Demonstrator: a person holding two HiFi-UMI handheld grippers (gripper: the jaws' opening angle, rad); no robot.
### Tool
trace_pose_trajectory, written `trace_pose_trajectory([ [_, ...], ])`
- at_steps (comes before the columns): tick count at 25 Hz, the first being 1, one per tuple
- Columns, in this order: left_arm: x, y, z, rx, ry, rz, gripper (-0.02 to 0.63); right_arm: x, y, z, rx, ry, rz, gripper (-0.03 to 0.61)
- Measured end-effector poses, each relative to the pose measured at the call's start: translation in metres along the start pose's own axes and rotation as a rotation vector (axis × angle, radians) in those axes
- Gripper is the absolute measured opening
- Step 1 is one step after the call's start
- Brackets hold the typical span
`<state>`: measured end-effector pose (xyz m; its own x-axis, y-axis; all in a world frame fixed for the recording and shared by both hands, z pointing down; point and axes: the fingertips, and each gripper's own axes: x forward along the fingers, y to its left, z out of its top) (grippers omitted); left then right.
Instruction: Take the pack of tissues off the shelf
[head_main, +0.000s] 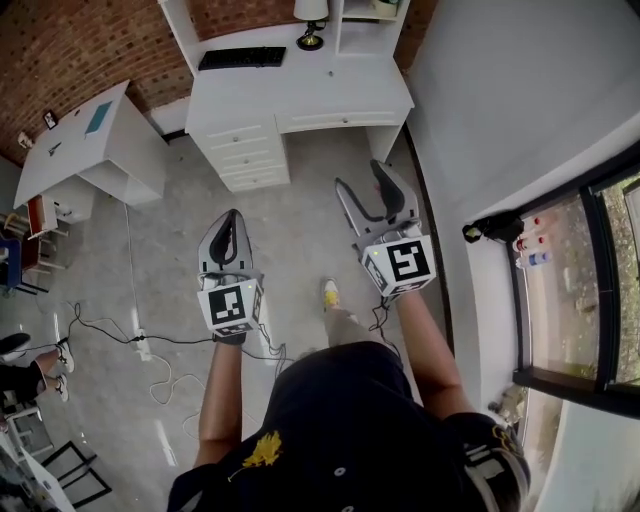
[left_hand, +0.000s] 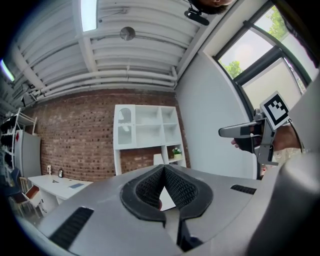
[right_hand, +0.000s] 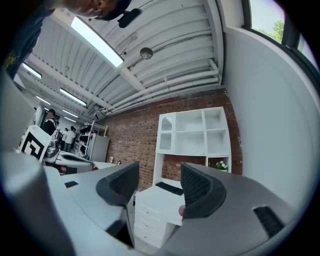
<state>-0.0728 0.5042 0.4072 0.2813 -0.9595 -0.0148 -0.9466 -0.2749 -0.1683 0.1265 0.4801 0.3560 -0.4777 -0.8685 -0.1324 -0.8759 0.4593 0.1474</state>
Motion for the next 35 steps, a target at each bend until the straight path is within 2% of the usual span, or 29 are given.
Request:
trace_pose_trajectory([
  [5,0.085,0.0,0.013,-0.004,0.006,0.006,0.018,0.063,-0.056,-0.002,0.013,-0.021,0.021,0.232],
  [9,0.151,-0.008,0.031,0.027,-0.008,-0.007,0.018,0.107,-0.106,-0.002,0.027,-0.054,0.019,0.232],
  [14,0.206,-0.019,0.035,0.058,-0.009,-0.018,0.018,0.147,-0.149,-0.01,0.038,-0.073,0.018,0.232],
  [19,0.24,-0.014,0.037,0.082,-0.007,-0.007,0.018,0.177,-0.172,-0.017,0.047,-0.079,0.026,0.232],
  [24,0.264,-0.008,0.025,-0.014,0.005,0.012,0.018,0.203,-0.176,-0.041,0.067,-0.04,0.05,0.232],
  [27,0.277,-0.007,0.012,0.0,0.026,-0.01,0.018,0.22,-0.17,-0.055,0.073,-0.011,0.066,0.232],
  [35,0.368,0.051,0.002,-0.033,-0.034,-0.04,0.018,0.304,-0.192,-0.065,0.011,-0.011,0.008,0.232],
])
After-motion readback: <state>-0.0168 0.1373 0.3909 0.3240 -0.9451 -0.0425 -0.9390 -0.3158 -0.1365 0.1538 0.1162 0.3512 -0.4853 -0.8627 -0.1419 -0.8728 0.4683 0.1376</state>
